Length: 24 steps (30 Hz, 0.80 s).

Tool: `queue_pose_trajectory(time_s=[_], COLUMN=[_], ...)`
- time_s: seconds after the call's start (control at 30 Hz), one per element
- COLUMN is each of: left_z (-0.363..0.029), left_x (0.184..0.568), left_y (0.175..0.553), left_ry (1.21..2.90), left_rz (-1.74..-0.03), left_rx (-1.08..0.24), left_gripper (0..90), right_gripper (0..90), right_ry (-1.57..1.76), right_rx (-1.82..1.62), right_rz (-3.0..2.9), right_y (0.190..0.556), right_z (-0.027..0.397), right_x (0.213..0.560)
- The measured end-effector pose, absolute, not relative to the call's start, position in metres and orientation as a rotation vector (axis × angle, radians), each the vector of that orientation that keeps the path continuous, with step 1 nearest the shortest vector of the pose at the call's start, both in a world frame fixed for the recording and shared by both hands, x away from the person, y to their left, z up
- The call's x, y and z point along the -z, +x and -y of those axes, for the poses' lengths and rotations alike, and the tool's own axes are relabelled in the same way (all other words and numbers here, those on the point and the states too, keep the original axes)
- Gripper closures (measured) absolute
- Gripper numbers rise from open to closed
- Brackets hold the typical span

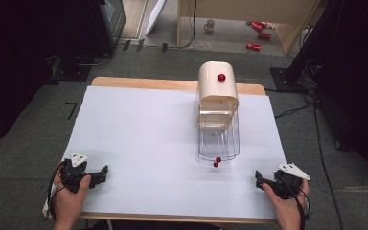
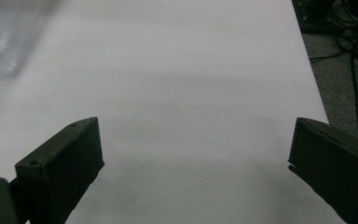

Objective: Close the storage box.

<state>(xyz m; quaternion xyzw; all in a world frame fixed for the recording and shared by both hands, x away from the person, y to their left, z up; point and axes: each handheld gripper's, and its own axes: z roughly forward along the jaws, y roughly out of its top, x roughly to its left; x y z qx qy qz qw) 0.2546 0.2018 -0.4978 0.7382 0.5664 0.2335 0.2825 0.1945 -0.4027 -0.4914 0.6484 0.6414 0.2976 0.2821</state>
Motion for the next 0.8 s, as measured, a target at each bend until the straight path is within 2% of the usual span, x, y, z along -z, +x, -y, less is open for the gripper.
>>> queue_pose_trajectory(time_s=[0.53,0.6,0.77,0.8], left_z=[-0.202,-0.202,-0.202,-0.202], left_x=[0.498,0.498,0.498,0.498], left_y=[0.255,0.255,0.255,0.255], left_ry=[1.976,1.976,1.976,1.976], left_rz=[-1.517,-1.517,-1.517,-1.518], left_rx=[-0.627,-0.626,-0.626,-0.626], left_gripper=[0.0,0.0,0.0,0.0], right_gripper=[7.5,11.7,15.2,18.4], right_ry=[1.634,1.629,1.616,1.612], right_rx=[-0.967,-0.991,-1.038,-1.065], right_rz=[-1.786,-1.781,-1.785,-1.795], right_y=[0.197,0.196,0.194,0.194], right_z=[0.336,0.331,0.320,0.314], right_x=[0.467,0.464,0.460,0.458])
